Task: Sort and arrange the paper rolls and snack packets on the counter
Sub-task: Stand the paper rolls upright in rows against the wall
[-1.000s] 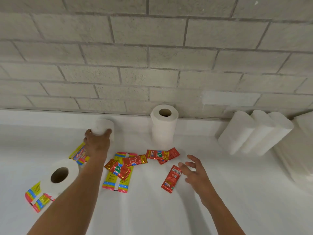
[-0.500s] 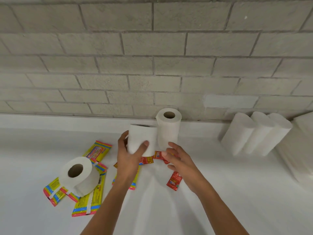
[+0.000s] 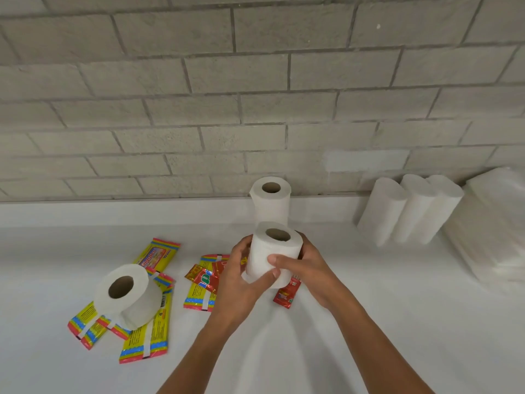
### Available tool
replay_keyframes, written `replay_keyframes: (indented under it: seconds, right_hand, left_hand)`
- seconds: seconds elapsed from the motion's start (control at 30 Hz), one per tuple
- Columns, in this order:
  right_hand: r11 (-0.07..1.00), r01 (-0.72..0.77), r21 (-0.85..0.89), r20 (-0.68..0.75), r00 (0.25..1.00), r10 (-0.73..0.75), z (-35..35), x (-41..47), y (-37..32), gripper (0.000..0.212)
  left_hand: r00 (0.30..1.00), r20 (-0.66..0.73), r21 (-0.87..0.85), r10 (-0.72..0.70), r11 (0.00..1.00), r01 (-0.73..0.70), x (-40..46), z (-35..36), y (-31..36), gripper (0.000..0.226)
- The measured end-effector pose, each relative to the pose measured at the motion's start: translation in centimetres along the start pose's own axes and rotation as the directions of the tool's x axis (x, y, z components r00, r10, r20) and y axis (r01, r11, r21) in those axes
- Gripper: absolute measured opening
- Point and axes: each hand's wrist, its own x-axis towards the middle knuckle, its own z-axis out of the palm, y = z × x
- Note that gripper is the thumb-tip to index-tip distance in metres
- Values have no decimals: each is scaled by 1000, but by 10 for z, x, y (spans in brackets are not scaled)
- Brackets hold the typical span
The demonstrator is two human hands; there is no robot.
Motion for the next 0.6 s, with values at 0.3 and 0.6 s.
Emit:
replay_keyframes:
  seconds: [0.3,0.6]
  right_hand:
    - [985,-46,-166,-286,958,-3,-54,40,11,62]
    - [918,-83,-389,-477,870,-124,-75,95,26,55]
  left_hand:
    - [975,-212,349,74,937,5,-1,-49,9,47]
    - [861,-450,735,238,647,206,0,-123,7,47]
